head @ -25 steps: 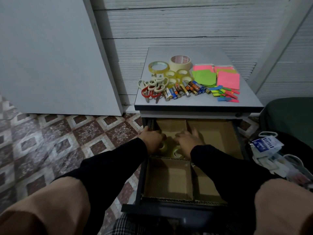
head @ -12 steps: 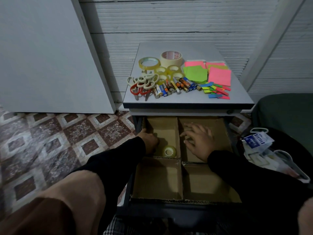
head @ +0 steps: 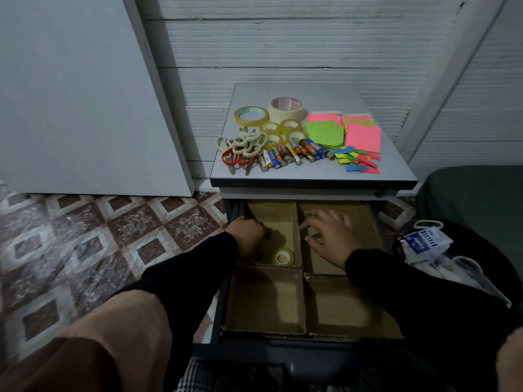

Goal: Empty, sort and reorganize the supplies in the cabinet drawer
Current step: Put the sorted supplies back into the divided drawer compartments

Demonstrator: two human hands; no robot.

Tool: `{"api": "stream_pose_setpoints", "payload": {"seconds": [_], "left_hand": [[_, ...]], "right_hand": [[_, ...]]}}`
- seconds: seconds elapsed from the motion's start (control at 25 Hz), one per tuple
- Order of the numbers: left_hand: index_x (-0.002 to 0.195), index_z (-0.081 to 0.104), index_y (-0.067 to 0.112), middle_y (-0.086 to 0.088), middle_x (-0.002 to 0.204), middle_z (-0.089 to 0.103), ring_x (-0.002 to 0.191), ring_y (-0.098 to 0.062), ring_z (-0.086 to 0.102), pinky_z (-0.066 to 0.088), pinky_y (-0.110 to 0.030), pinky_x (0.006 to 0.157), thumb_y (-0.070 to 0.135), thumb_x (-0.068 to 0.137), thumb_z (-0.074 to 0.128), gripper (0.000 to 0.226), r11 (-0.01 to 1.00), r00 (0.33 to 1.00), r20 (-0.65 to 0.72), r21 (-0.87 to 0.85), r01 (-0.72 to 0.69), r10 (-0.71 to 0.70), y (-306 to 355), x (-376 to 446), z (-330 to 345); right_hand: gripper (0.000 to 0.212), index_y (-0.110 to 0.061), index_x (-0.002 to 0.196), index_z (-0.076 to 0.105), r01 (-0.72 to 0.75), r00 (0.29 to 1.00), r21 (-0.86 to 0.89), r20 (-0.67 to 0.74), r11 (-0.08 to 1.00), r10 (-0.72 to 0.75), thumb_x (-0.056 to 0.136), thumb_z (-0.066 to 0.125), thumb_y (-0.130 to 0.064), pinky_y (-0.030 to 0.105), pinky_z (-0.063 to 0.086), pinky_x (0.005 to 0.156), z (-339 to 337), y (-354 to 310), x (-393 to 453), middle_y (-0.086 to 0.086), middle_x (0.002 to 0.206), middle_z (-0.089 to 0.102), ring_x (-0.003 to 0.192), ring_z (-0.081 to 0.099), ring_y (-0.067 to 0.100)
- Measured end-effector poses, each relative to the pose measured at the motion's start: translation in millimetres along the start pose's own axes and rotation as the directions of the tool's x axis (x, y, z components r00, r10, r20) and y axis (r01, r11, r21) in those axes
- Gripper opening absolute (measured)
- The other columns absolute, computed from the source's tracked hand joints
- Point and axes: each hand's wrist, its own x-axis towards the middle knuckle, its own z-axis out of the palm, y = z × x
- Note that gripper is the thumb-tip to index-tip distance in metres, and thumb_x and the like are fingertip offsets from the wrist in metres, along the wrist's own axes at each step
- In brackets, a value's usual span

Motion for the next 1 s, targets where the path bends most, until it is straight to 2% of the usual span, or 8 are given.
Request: {"api": "stream_pose_setpoints", "payload": {"seconds": [0.12, 0.24, 0.52, 0.76, 0.88, 1.0], "left_hand": [[0.123, 0.053, 0.025, -0.002, 0.125, 0.057, 0.111, -0.02, 0.057, 0.049, -0.032, 0.091, 0.026, 0.093, 0.054, 0.031, 0.992, 0.991, -0.137, -0.127, -0.003, -0.015, -3, -15, -15], [0.113, 0.058, 0.021, -0.001, 0.118, 0.061, 0.103, -0.018, 0.06, 0.049, -0.028, 0.085, 0.024, 0.093, 0.054, 0.021, 0.978, 0.97, -0.24, -0.208, -0.006, -0.045, -4, -32, -40], [0.108, 0.057, 0.02, -0.001, 0.111, 0.061, 0.099, -0.018, 0.058, 0.045, -0.027, 0.079, 0.03, 0.093, 0.052, 0.019, 0.992, 0.902, -0.431, -0.119, -0.051, -0.006, -13, -42, -98], [0.108, 0.06, 0.022, -0.001, 0.112, 0.061, 0.102, -0.022, 0.058, 0.046, -0.032, 0.074, 0.03, 0.095, 0.047, 0.02, 0.995, 0.831, -0.549, -0.086, 0.055, -0.093, -38, -16, -137], [0.11, 0.064, 0.024, -0.002, 0.116, 0.06, 0.107, -0.024, 0.056, 0.045, -0.032, 0.079, 0.029, 0.096, 0.046, 0.024, 0.993, 0.806, -0.581, -0.061, 0.098, -0.115, -54, 9, -155], [0.116, 0.063, 0.028, -0.001, 0.125, 0.058, 0.115, -0.023, 0.054, 0.038, -0.031, 0.095, 0.027, 0.096, 0.047, 0.026, 0.983, 0.817, -0.55, -0.046, 0.177, -0.173, -71, 41, -168]], "right_hand": [[0.027, -0.032, 0.119, 0.054, 0.003, 1.0, -0.018, -0.021, 1.0, -0.003, 0.092, 0.051, -0.031, 0.036, 0.016, 0.112, -17, -5, 2, -0.009, 0.14, 0.041, 0.134, 0.029, 0.013], [0.027, -0.03, 0.119, 0.054, 0.023, 0.998, -0.043, -0.058, 0.999, -0.025, 0.092, 0.051, -0.027, 0.033, 0.022, 0.108, -41, -13, 7, -0.007, 0.133, 0.046, 0.129, 0.035, 0.014], [0.024, -0.017, 0.113, 0.061, 0.045, 0.987, 0.025, -0.158, 0.999, -0.04, 0.09, 0.057, -0.018, 0.031, 0.037, 0.098, -93, -16, 38, 0.003, 0.121, 0.057, 0.118, 0.047, 0.021], [0.019, -0.011, 0.108, 0.064, 0.009, 0.987, 0.012, -0.163, 1.0, -0.007, 0.092, 0.056, -0.018, 0.031, 0.038, 0.087, -130, -10, 86, 0.01, 0.115, 0.057, 0.108, 0.052, 0.027], [0.017, -0.014, 0.105, 0.065, -0.021, 0.987, 0.008, -0.16, 1.0, 0.022, 0.091, 0.057, -0.019, 0.029, 0.038, 0.086, -139, -2, 118, 0.01, 0.117, 0.057, 0.108, 0.053, 0.026], [0.019, -0.016, 0.108, 0.066, -0.028, 0.987, -0.015, -0.156, 1.0, 0.025, 0.091, 0.057, -0.017, 0.029, 0.039, 0.085, -143, 3, 151, 0.011, 0.118, 0.057, 0.106, 0.055, 0.026]]}}
